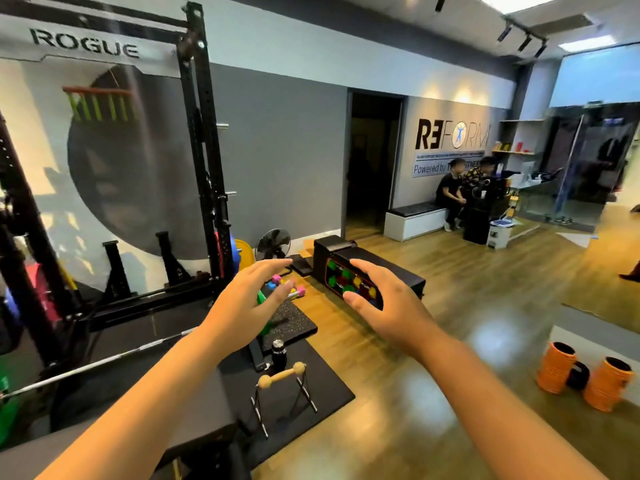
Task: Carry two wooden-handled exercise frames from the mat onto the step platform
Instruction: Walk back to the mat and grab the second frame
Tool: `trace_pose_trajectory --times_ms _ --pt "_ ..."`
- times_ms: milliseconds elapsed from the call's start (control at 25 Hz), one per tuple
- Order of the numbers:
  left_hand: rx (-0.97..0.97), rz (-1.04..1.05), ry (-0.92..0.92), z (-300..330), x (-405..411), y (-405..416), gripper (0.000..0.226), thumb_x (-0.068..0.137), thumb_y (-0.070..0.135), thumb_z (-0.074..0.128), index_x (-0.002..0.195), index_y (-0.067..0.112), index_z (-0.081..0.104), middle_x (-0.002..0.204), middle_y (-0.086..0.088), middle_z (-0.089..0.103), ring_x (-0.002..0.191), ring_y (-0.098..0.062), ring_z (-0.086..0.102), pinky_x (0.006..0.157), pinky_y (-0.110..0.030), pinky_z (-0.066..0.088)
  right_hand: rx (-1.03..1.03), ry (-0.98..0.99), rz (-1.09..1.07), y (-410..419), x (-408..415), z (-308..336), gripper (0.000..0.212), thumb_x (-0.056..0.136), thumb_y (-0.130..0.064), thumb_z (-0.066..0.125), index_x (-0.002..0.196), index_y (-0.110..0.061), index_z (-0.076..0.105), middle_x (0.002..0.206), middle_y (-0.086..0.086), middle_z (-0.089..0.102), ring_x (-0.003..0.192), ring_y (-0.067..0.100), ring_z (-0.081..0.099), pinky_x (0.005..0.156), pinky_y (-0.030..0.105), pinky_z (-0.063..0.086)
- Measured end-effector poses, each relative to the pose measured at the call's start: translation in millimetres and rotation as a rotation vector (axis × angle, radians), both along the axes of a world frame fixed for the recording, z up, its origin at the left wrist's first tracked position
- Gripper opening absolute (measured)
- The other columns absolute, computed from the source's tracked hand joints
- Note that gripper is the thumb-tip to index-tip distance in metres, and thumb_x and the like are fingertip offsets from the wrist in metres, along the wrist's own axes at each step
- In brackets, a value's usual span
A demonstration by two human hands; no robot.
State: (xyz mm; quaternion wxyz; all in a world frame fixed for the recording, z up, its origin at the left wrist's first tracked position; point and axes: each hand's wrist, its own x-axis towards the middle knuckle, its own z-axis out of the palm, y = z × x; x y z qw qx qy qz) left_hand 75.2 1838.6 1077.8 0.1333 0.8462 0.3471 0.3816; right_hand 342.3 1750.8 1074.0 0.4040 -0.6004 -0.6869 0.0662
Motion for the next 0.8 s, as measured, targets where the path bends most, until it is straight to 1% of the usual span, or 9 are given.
trace_pose_trajectory --times_ms 80,160,240,320,440,560,680,800 --pt "-0.021 0.013 -0.017 -7.4 21.2 48.8 0.060 0.099 0.061 0.042 0.151 0.032 0.048 0.150 0.018 0.051 0.139 0.000 0.042 0.113 -0.027 0.036 -0.035 -0.007 0.008 47.5 21.2 -3.9 0.068 0.087 -0.075 0.048 0.150 -0.052 0.032 0.150 -0.013 0.048 0.134 0.009 0.047 0.105 0.045 0.050" --pt "-0.051 0.015 -0.020 -14.5 47.3 100.2 0.059 0.099 0.060 0.042 0.151 0.032 0.049 0.149 0.017 0.052 0.140 -0.001 0.042 0.112 -0.027 0.036 -0.060 -0.004 0.011 98.0 45.3 -8.7 0.068 0.087 -0.076 0.047 0.149 -0.054 0.031 0.151 -0.013 0.047 0.135 0.009 0.046 0.105 0.047 0.050" --pt "-0.069 0.018 -0.002 -19.4 73.6 148.7 0.060 0.098 0.061 0.041 0.151 0.033 0.048 0.149 0.018 0.051 0.139 -0.001 0.041 0.109 -0.023 0.034 -0.073 0.007 0.010 145.2 70.3 -12.8 0.067 0.087 -0.076 0.048 0.148 -0.056 0.030 0.150 -0.015 0.047 0.135 0.009 0.046 0.105 0.047 0.050" --pt "-0.079 0.021 0.018 -24.2 98.8 191.2 0.060 0.098 0.061 0.041 0.152 0.034 0.047 0.149 0.017 0.051 0.138 0.000 0.041 0.108 -0.022 0.033 -0.085 0.020 0.013 186.3 97.2 -20.1 0.067 0.087 -0.074 0.050 0.149 -0.054 0.032 0.149 -0.015 0.048 0.135 0.008 0.047 0.105 0.047 0.050" --pt "-0.091 0.045 0.017 -35.0 129.5 247.8 0.059 0.099 0.061 0.042 0.152 0.035 0.047 0.150 0.017 0.052 0.140 -0.001 0.042 0.110 -0.027 0.036 -0.090 0.029 0.029 246.7 135.6 -32.7 0.067 0.089 -0.071 0.052 0.151 -0.051 0.033 0.148 -0.017 0.047 0.135 0.007 0.046 0.105 0.045 0.050" --pt "-0.088 0.094 0.027 -50.9 158.0 297.9 0.055 0.099 0.060 0.045 0.150 0.038 0.048 0.146 0.020 0.053 0.138 -0.001 0.044 0.111 -0.031 0.039 -0.093 0.030 0.098 319.0 169.6 -46.0 0.067 0.090 -0.070 0.053 0.151 -0.051 0.033 0.142 -0.026 0.043 0.130 0.000 0.042 0.106 0.039 0.048" --pt "-0.094 0.198 0.043 -60.5 178.4 337.4 0.049 0.102 0.048 0.053 0.150 0.036 0.049 0.147 0.016 0.054 0.139 -0.005 0.045 0.113 -0.035 0.040 -0.113 -0.002 0.220 389.6 192.5 -55.7 0.066 0.092 -0.066 0.056 0.152 -0.051 0.033 0.135 -0.029 0.040 0.123 -0.006 0.038 0.100 0.030 0.041" --pt "-0.103 0.332 0.044 -61.1 187.0 362.6 0.049 0.103 0.044 0.057 0.150 0.034 0.050 0.150 0.013 0.054 0.141 -0.010 0.045 0.115 -0.036 0.039 -0.116 -0.063 0.339 448.6 206.4 -55.4 0.066 0.093 -0.065 0.056 0.152 -0.049 0.033 0.141 -0.027 0.044 0.125 -0.009 0.037 0.100 0.025 0.038"
